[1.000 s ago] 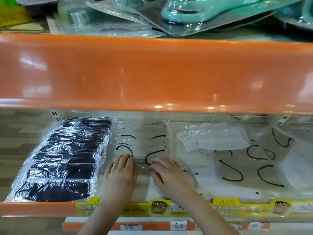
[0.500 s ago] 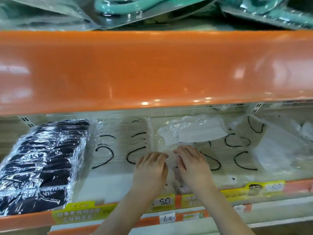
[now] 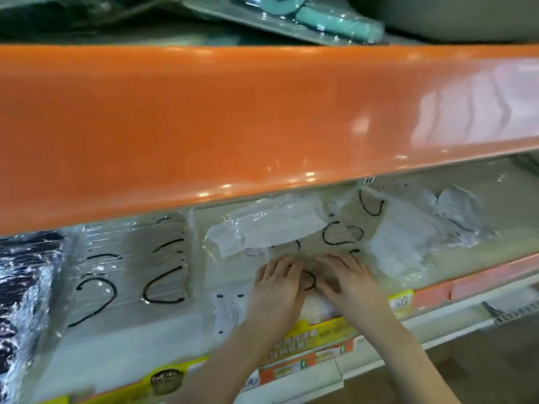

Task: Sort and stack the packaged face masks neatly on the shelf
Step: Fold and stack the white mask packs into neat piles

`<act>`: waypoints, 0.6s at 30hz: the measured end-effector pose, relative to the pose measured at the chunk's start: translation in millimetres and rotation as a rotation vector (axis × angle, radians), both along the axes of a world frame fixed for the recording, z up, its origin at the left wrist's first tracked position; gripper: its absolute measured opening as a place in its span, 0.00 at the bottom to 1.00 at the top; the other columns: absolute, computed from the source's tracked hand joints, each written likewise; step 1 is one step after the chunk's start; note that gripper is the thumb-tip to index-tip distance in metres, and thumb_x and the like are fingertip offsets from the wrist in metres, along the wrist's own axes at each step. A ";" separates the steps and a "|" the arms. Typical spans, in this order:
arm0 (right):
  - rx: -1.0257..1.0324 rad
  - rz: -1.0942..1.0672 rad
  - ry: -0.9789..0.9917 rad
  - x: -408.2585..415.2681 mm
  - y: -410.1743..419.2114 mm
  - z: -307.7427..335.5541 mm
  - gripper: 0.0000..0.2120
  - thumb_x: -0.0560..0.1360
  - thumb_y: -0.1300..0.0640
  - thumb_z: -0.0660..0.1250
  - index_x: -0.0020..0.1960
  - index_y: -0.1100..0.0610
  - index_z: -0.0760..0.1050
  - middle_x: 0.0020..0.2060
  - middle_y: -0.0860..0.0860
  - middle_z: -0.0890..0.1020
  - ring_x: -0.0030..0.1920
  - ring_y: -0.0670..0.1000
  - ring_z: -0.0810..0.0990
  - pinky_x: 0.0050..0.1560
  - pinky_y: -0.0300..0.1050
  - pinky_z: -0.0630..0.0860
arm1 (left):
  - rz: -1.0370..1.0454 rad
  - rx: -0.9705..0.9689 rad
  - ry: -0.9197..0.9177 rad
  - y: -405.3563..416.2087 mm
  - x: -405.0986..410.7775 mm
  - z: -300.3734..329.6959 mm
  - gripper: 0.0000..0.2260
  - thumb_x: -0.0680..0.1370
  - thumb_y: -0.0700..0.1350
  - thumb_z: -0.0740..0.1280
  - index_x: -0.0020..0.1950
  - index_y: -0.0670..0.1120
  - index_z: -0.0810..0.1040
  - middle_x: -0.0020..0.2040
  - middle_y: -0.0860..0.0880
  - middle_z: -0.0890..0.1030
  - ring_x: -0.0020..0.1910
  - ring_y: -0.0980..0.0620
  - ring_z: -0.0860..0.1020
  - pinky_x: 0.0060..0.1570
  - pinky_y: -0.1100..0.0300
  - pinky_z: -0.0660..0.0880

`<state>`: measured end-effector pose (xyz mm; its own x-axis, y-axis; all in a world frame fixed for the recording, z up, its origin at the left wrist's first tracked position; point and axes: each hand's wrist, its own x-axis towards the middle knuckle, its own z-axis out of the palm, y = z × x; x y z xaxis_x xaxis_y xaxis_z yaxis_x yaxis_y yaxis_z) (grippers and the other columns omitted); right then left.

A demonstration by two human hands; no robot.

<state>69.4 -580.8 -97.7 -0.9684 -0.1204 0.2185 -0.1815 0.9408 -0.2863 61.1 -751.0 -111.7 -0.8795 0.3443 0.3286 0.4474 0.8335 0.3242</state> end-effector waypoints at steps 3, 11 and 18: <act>0.051 0.034 -0.157 -1.6 15.3 -2.4 0.33 0.66 0.38 0.65 0.68 0.50 0.71 0.66 0.47 0.72 0.64 0.53 0.73 0.62 0.49 0.70 | 0.009 0.028 -0.006 1.2 1.1 -13.5 0.19 0.70 0.54 0.60 0.53 0.47 0.81 0.54 0.50 0.82 0.56 0.49 0.79 0.57 0.58 0.68; 0.113 0.038 -0.107 -1.1 20.1 -10.8 0.29 0.63 0.39 0.74 0.60 0.51 0.78 0.59 0.49 0.79 0.56 0.54 0.80 0.52 0.52 0.76 | 0.010 -0.033 -0.006 -1.5 0.4 -23.4 0.27 0.68 0.65 0.58 0.56 0.49 0.80 0.57 0.50 0.81 0.59 0.49 0.78 0.55 0.53 0.76; -0.106 -0.014 0.072 -1.0 18.6 -26.3 0.13 0.70 0.53 0.71 0.53 0.53 0.81 0.52 0.48 0.82 0.50 0.55 0.82 0.48 0.49 0.77 | 0.024 0.036 0.110 -0.8 2.2 -25.1 0.16 0.72 0.53 0.60 0.51 0.47 0.82 0.53 0.50 0.83 0.57 0.51 0.78 0.57 0.58 0.69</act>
<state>68.4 -562.3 -124.0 -0.9511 -0.0800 0.2985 -0.1927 0.9086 -0.3707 63.3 -751.8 -136.8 -0.8452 0.3094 0.4357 0.4618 0.8331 0.3043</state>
